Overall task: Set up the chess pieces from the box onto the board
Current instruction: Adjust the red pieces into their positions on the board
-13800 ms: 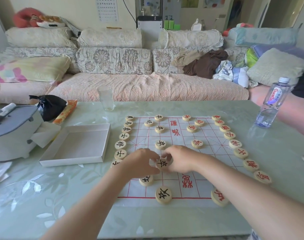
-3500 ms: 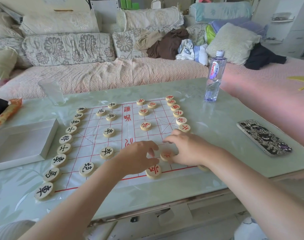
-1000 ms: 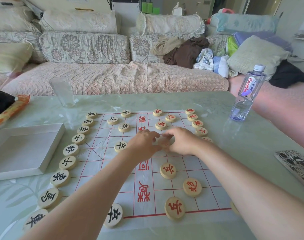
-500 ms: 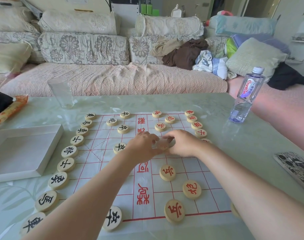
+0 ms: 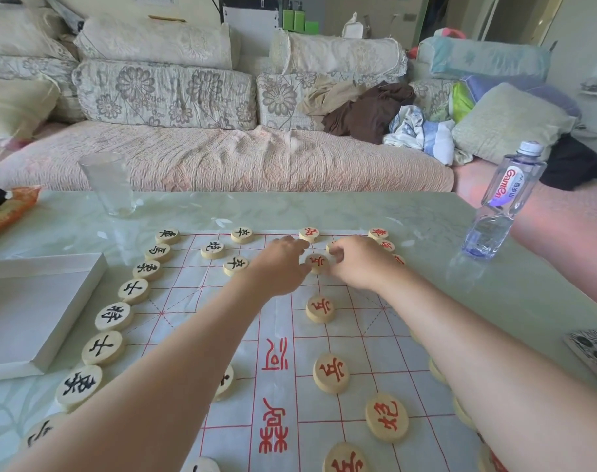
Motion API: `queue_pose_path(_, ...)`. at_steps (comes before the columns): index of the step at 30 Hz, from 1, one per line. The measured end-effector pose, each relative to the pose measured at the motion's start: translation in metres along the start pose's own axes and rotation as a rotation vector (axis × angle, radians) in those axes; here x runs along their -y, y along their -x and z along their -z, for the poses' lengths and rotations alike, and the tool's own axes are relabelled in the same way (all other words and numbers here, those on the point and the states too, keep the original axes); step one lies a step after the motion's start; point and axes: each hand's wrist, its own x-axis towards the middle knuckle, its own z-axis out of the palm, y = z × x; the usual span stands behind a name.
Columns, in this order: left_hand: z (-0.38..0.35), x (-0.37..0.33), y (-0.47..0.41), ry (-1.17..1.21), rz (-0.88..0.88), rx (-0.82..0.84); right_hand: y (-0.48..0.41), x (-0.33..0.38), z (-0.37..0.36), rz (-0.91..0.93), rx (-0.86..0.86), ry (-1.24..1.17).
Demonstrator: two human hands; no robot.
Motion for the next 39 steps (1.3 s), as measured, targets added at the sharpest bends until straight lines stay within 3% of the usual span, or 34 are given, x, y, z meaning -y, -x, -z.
queue_pose_path(6, -0.017, 0.008, -0.014, -0.064, -0.052, 0.095, -0.009, 0.002, -0.011, 0.021, 0.05, 0.025)
queue_pose_path(10, -0.018, 0.014, -0.015, 0.008, -0.045, 0.079, -0.014, -0.002, -0.013, 0.013, 0.073, -0.118)
queue_pose_path(26, -0.017, 0.017, -0.018, 0.061, 0.0, 0.051, -0.016, -0.005, -0.008, 0.017, 0.095, -0.22)
queue_pose_path(30, -0.008, 0.019, -0.03, 0.105, 0.01, 0.018, -0.029, -0.009, 0.002, 0.016, -0.041, -0.286)
queue_pose_path(35, -0.005, 0.023, -0.055, 0.08, 0.059, -0.025, -0.055, -0.008, 0.008, 0.102, -0.21, -0.069)
queue_pose_path(39, -0.008, 0.029, -0.075, 0.07, 0.092, -0.023, -0.083, 0.002, -0.003, 0.095, -0.159, 0.089)
